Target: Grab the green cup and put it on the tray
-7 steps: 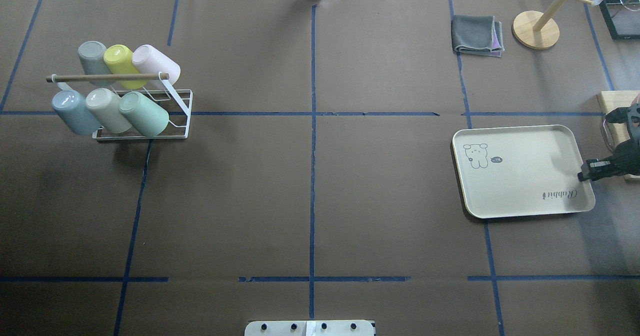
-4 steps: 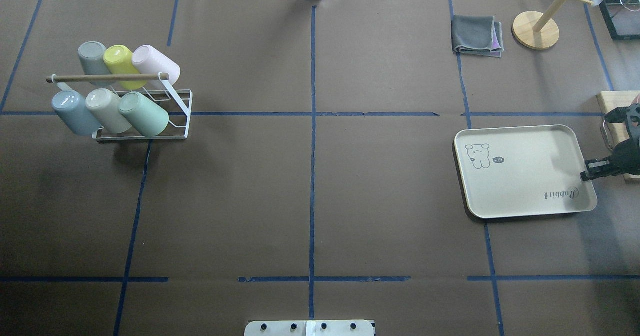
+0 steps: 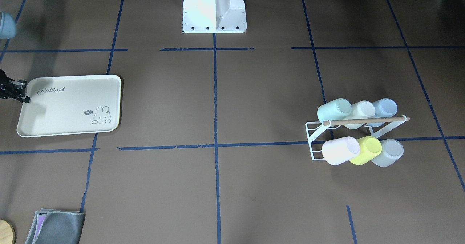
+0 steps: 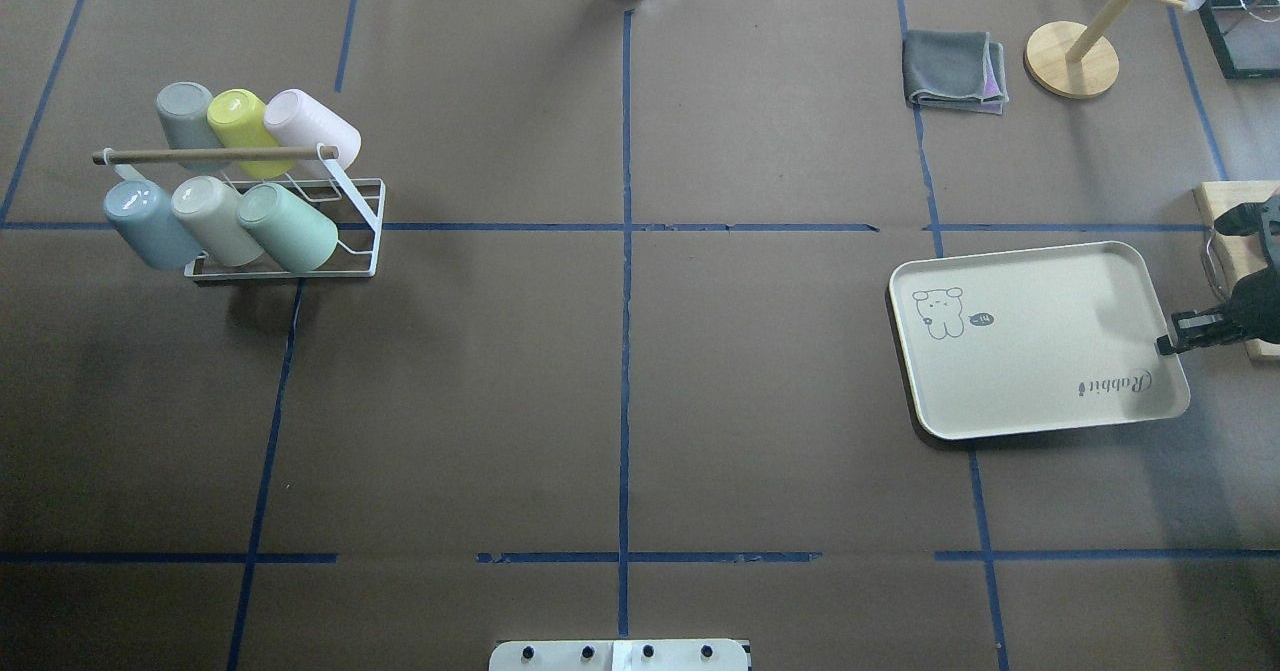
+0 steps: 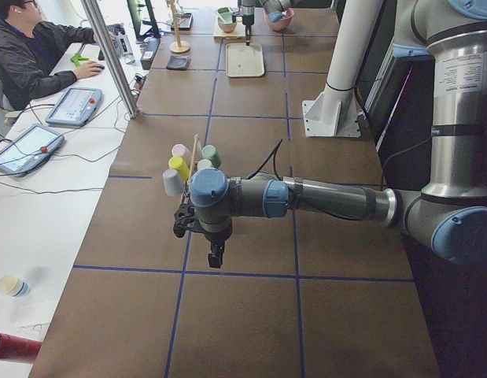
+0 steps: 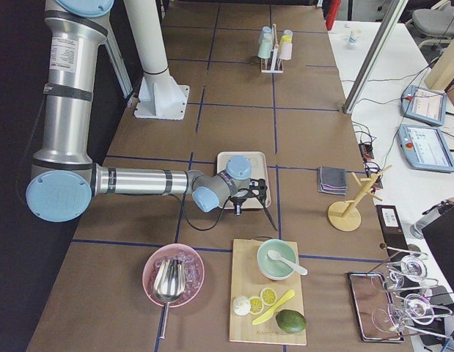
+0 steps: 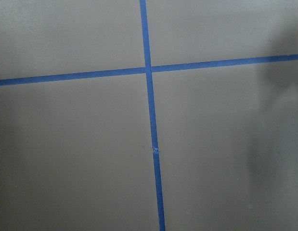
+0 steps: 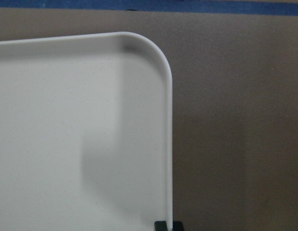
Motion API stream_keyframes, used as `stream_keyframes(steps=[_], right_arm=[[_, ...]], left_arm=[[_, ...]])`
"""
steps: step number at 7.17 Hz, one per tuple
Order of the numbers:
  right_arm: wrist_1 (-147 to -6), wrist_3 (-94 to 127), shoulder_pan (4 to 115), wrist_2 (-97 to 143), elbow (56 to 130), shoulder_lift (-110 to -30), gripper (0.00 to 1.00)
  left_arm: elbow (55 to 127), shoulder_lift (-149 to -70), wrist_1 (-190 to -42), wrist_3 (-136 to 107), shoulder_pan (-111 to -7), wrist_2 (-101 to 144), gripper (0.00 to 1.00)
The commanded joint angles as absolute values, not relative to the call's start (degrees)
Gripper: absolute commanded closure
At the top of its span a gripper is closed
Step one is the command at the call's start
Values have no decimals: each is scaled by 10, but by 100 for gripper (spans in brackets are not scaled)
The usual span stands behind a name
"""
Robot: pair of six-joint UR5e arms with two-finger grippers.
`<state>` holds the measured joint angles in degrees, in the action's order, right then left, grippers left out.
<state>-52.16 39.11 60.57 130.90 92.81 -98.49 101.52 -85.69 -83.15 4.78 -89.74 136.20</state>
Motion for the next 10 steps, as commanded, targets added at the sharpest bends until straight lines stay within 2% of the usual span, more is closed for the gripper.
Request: stream_keyframes(steps=[1, 4, 6, 10], right_arm=[[-516, 389, 661, 1381, 940, -985, 100], [-517, 424, 683, 1451, 950, -955, 100], [-518, 536, 665, 1452, 961, -889, 100], [-518, 760, 486, 1307, 1001, -789, 100]], left_arm=[[1016, -860, -831, 46, -897, 1361, 0], [1016, -860, -831, 45, -897, 1361, 0], [1015, -860, -831, 45, -897, 1362, 0], [1010, -860, -831, 44, -897, 1364, 0]])
